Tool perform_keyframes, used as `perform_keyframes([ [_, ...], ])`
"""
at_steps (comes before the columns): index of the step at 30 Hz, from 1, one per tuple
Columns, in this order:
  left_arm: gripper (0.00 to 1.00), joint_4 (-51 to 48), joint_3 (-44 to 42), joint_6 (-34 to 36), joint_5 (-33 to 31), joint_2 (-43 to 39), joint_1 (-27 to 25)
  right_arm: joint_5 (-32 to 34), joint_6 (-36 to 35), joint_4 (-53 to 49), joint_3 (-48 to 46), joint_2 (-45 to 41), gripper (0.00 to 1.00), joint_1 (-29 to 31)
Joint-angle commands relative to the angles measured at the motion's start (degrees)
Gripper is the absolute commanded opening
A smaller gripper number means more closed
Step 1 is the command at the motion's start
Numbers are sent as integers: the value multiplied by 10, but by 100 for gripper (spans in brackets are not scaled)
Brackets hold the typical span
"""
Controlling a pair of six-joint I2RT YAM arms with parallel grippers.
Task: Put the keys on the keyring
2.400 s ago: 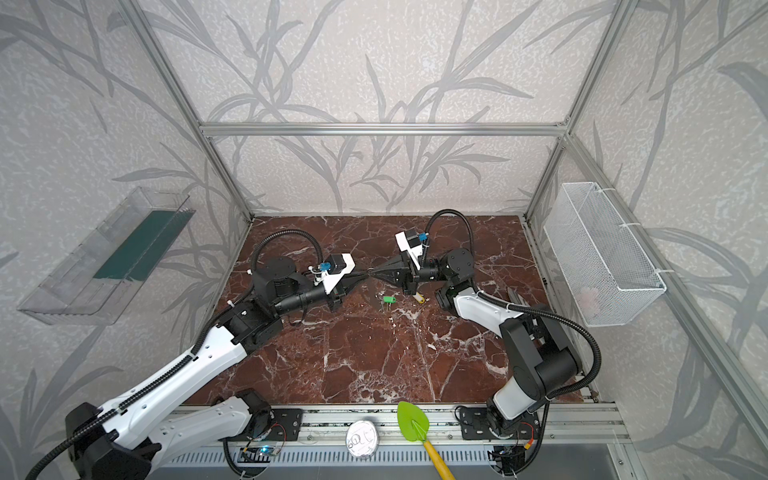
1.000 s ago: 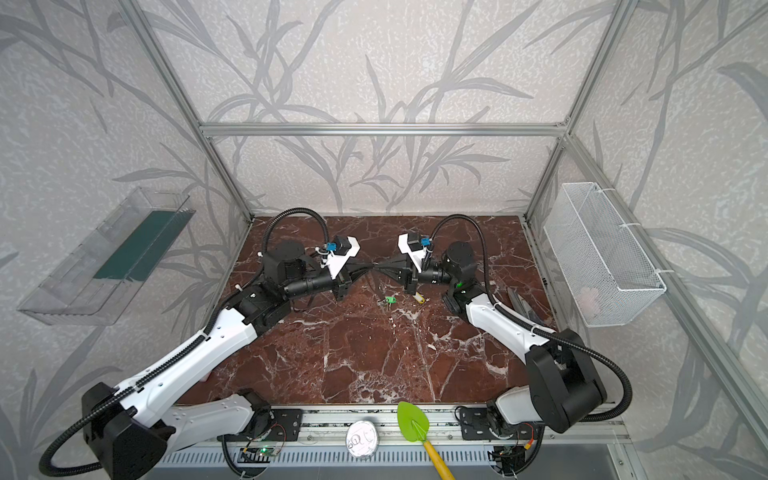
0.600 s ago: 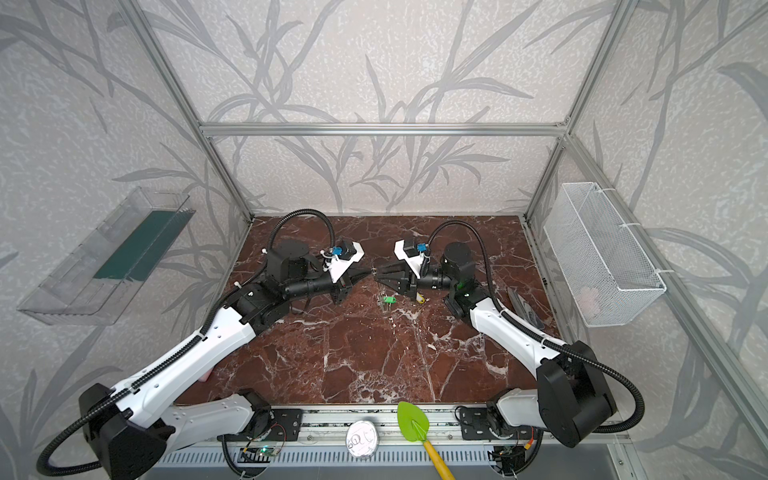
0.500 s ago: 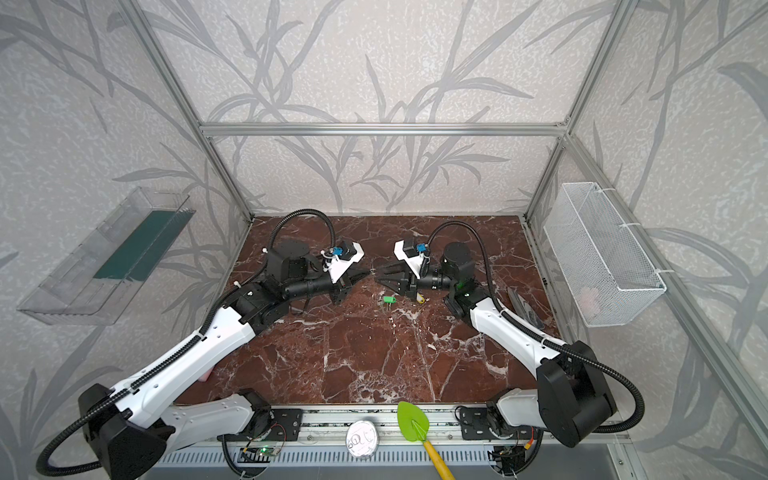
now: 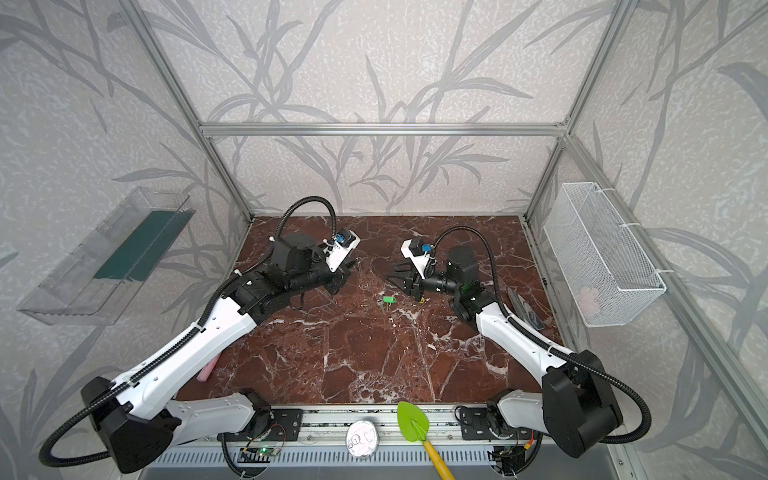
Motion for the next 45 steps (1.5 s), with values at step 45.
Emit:
perform_keyframes([
  [45, 0, -62, -62, -278, -167, -20, -51, 384, 47, -116, -27, 176, 42, 18],
])
